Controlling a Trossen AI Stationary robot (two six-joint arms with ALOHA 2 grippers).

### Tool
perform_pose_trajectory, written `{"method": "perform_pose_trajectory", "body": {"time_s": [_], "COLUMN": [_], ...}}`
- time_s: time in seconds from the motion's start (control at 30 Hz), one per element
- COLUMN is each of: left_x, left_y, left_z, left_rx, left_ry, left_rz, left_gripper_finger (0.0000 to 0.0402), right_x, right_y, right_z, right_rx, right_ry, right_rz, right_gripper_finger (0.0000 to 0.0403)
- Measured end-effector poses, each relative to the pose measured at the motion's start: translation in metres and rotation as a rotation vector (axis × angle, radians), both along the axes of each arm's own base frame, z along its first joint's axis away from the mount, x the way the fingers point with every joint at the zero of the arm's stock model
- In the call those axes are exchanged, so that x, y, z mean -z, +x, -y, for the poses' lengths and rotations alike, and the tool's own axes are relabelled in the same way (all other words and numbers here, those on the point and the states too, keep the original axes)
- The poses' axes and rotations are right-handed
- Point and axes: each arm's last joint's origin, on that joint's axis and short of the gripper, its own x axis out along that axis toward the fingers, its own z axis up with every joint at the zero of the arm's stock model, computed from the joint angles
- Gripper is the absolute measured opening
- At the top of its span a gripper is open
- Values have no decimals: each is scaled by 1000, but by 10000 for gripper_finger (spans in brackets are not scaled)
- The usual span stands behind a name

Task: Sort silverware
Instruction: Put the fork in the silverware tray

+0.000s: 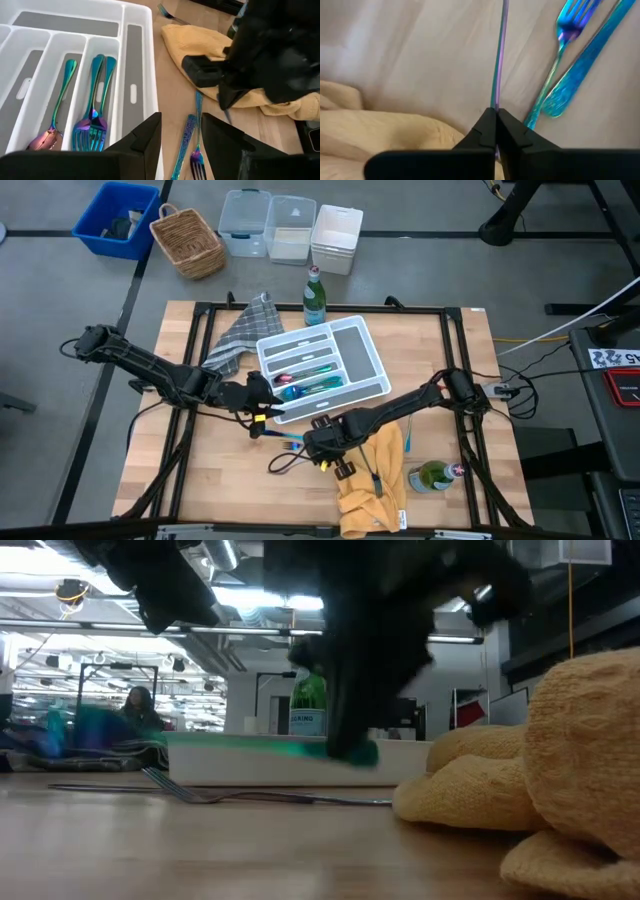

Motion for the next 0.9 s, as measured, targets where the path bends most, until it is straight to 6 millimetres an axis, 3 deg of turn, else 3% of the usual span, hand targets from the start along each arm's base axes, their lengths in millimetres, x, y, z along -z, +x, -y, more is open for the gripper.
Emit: {"method": "perform_pose_trajectory", "body": {"time_s": [0.2, 0.37, 0.9], "left_x": [0, 0, 0], "left_y": [0, -1, -1], "left_z": [1, 3, 4], "left_rx": [11, 14, -7], "left_ry": [-6, -18, -59], "left_rz": [-2, -1, 2], "left_gripper_finger": [127, 127, 127], "right_x": [-34, -52, -58], "right_y": [6, 4, 7], "right_z": [5, 24, 114], "right_rx": [-39, -36, 51], "right_ry": [-87, -178, -205], "right_rz": [15, -48, -193], "right_gripper_finger": [6, 3, 5]}}
